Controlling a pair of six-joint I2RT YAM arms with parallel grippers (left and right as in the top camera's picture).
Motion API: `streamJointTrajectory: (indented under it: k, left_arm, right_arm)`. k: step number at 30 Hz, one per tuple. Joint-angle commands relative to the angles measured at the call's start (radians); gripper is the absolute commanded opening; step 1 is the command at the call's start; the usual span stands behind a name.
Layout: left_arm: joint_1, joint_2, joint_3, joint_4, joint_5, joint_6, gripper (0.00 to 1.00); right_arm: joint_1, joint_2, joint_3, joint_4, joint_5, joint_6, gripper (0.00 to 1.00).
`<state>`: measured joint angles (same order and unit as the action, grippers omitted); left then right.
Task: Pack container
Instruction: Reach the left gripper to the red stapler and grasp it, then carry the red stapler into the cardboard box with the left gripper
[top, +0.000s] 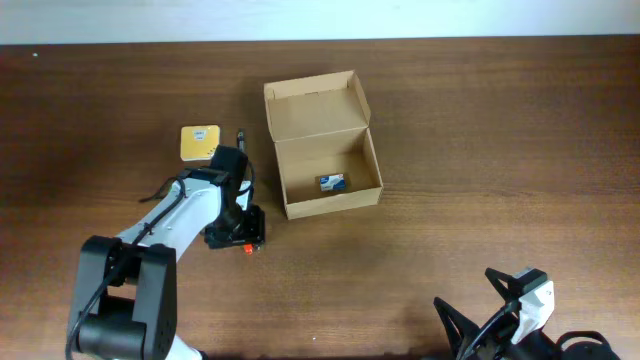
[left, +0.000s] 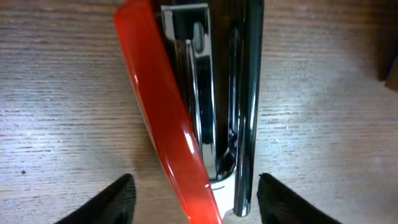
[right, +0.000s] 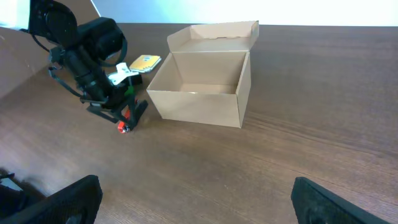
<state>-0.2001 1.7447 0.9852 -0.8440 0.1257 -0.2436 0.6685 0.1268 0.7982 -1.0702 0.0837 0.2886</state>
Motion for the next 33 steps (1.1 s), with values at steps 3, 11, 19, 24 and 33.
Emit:
streamJointTrajectory:
  k: [3, 11, 19, 24, 33]
  left_arm:
    - [0.0, 0.006, 0.016, 0.007, -0.003, -0.018, 0.56]
    - [0.0, 0.007, 0.016, 0.009, -0.057, -0.037, 0.52]
    - [0.0, 0.008, 0.016, 0.006, -0.071, -0.037, 0.29]
    - [0.0, 0.007, 0.016, 0.004, -0.066, -0.037, 0.05]
    - [0.0, 0.007, 0.045, -0.037, -0.059, -0.036, 0.02]
  right_arm:
    - [0.005, -0.008, -0.004, 0.003, -0.002, 0.007, 0.99]
    - [0.005, -0.008, -0.004, 0.003, -0.002, 0.007, 0.99]
    - [0.005, -0.008, -0.004, 0.003, -0.002, 0.008, 0.99]
    - [0.005, -0.008, -0.004, 0.003, -0.002, 0.007, 0.99]
    - [0.005, -0.008, -0.004, 0.003, -0.002, 0.007, 0.99]
